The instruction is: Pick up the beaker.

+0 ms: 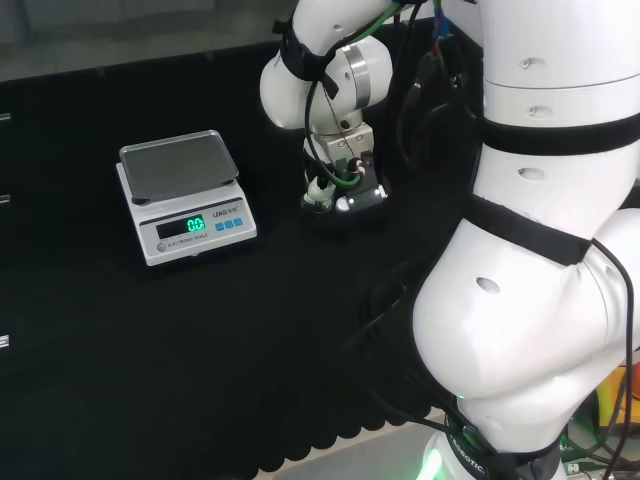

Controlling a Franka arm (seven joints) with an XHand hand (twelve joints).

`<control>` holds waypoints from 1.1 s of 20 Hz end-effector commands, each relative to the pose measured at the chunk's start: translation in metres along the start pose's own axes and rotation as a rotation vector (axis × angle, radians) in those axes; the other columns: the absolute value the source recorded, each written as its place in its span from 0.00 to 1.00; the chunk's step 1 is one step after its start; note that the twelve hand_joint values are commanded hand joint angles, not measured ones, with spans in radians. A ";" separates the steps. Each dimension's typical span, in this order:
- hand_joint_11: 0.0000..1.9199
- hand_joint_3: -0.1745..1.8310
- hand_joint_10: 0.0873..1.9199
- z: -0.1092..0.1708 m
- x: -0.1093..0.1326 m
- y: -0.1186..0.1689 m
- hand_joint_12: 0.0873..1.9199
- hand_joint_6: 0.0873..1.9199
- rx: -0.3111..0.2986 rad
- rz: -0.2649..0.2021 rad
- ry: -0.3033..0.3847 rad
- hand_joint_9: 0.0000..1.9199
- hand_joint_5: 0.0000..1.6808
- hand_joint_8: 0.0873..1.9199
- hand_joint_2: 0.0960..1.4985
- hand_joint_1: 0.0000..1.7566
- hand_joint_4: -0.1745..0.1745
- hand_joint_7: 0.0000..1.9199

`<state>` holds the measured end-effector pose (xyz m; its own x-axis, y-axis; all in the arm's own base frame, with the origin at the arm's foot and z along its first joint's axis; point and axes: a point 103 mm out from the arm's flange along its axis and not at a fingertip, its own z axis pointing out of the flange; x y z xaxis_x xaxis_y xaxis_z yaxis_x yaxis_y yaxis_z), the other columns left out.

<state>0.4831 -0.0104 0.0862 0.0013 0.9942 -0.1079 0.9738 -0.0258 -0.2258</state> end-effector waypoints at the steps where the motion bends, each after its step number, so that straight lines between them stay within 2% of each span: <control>1: 0.80 0.27 0.00 -0.007 -0.006 -0.003 0.17 0.34 -0.052 0.003 0.004 0.84 0.52 0.34 0.52 0.64 0.00 0.61; 4: 0.80 0.15 0.00 -0.021 -0.009 -0.005 0.17 0.43 -0.059 -0.005 0.025 0.85 0.60 0.34 0.65 0.66 0.03 0.63; 6: 0.81 0.12 0.00 -0.033 -0.010 -0.007 0.17 0.44 -0.054 -0.017 0.046 0.86 0.61 0.34 0.68 0.66 0.04 0.64; 13: 0.81 0.10 0.00 -0.087 -0.009 -0.015 0.17 0.43 0.011 -0.058 0.058 0.87 0.63 0.33 0.69 0.66 0.04 0.65; 22: 0.81 0.10 0.00 -0.158 0.001 -0.037 0.17 0.43 0.021 -0.063 0.011 0.88 0.63 0.33 0.69 0.66 0.04 0.65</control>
<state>0.4829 -0.0056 0.1979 -0.0386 0.9977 -0.0561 0.9672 0.0232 -0.2529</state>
